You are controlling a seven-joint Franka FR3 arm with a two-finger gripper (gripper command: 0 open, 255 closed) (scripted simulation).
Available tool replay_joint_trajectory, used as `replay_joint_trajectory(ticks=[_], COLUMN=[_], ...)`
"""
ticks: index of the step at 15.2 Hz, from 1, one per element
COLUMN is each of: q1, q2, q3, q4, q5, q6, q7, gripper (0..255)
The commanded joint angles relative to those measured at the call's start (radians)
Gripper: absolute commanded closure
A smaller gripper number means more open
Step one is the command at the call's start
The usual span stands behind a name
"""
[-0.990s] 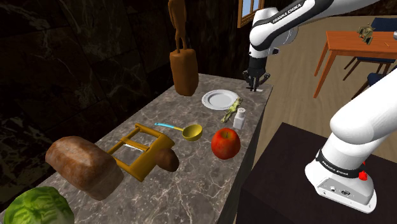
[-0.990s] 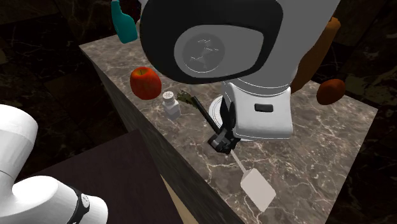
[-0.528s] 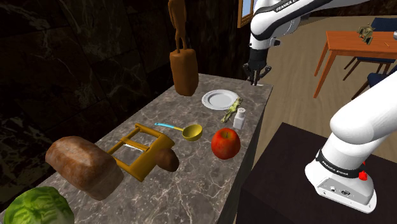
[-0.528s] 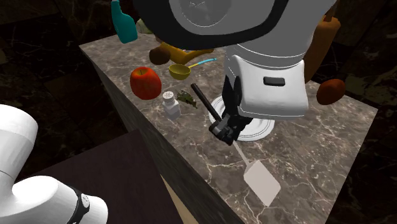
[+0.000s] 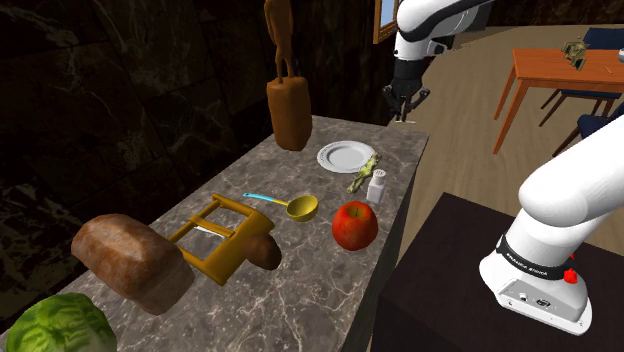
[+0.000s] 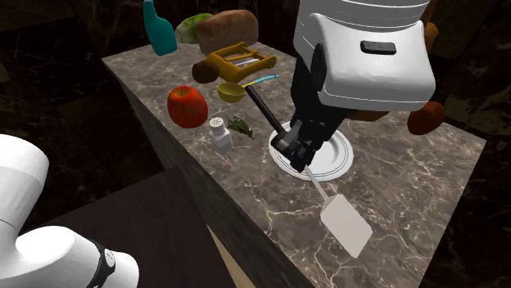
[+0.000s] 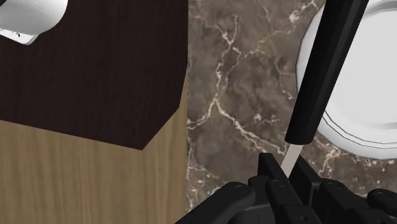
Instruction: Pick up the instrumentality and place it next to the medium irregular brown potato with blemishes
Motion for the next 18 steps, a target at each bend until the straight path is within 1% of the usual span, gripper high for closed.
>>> replay_joint_trajectory(ticks=[1,6,10,18], q1=[0.01,0.065,0.112,0.204], q2=[-0.022,-0.1,-0.145,-0.177], q3=[0.015,0.096,0.167,0.318], q4=[-0.007,-0.07,-0.1,-0.103], q5=[0.008,0.056,0.101,0.193], q6=[-0.013,-0.019,-0.024,-0.025], q7=[0.022,0.131,0.221,0.413], gripper=[255,255,255,255])
